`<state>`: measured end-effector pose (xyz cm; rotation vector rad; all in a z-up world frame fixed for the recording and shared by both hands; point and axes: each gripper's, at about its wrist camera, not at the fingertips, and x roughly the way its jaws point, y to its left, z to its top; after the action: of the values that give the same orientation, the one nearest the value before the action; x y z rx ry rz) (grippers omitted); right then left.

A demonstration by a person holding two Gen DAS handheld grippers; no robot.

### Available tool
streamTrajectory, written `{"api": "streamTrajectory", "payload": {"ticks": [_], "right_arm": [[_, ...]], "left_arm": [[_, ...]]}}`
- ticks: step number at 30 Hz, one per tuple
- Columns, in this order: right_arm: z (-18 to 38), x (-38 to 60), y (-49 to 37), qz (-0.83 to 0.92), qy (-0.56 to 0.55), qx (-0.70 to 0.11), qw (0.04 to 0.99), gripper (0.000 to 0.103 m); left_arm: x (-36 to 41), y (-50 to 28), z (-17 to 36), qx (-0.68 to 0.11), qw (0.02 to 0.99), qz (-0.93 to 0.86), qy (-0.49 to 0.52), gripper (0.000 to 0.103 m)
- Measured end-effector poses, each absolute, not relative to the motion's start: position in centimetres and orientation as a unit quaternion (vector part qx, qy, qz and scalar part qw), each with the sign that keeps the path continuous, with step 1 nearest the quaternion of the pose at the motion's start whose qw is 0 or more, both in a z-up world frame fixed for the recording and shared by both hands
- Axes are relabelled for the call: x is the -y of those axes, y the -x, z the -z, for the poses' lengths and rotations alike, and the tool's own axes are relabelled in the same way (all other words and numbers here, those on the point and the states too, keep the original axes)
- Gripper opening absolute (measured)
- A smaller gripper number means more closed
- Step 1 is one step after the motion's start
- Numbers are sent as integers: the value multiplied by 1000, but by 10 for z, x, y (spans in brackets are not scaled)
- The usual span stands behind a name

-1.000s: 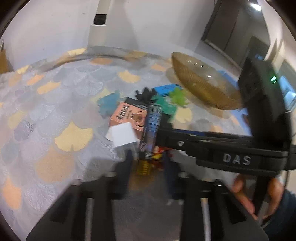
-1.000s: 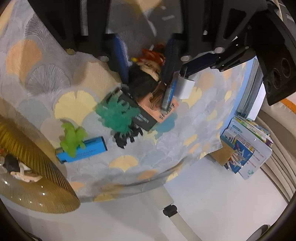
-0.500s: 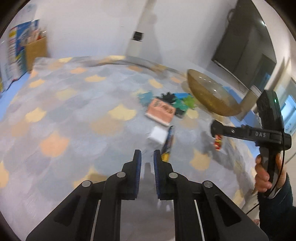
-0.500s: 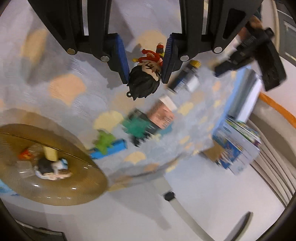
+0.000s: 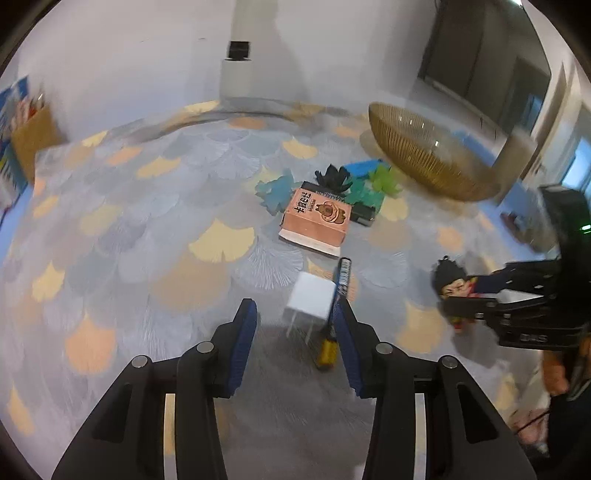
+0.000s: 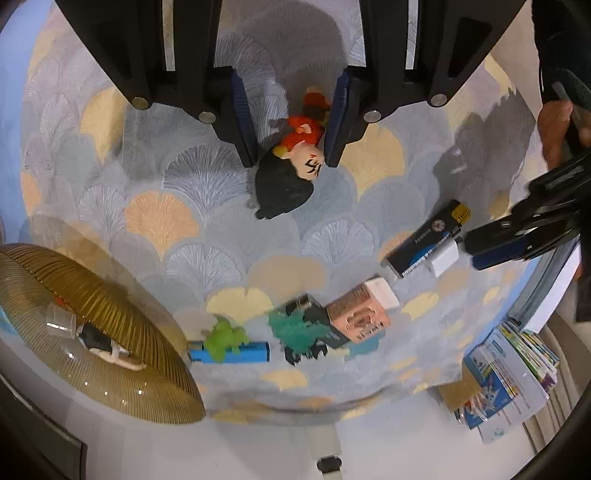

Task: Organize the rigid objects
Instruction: 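Grasp the white charger with left tool while right tool grasps the cartoon figure, then carry the charger and figure over the amber bowl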

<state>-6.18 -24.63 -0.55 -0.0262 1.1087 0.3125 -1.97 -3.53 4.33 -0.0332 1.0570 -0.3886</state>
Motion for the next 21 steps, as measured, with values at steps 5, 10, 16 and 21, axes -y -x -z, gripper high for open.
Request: {"api": "streamTrajectory", "payload": {"ticks": [5, 10, 16, 21], "right_arm": [[7, 252, 66, -160, -3, -517, 841, 45], [6, 253, 66, -164, -18, -512, 843, 51], [9, 243, 66, -148, -42, -497, 854, 59], [6, 229, 72, -81, 5, -470, 879, 32]], "left_arm": [[38, 5, -36, -509, 839, 193, 4, 40], [39, -8, -25, -519, 834, 188, 4, 40], [30, 0, -23, -514, 841, 168, 12, 25], [3, 13, -26, -509, 845, 153, 56, 25]]}}
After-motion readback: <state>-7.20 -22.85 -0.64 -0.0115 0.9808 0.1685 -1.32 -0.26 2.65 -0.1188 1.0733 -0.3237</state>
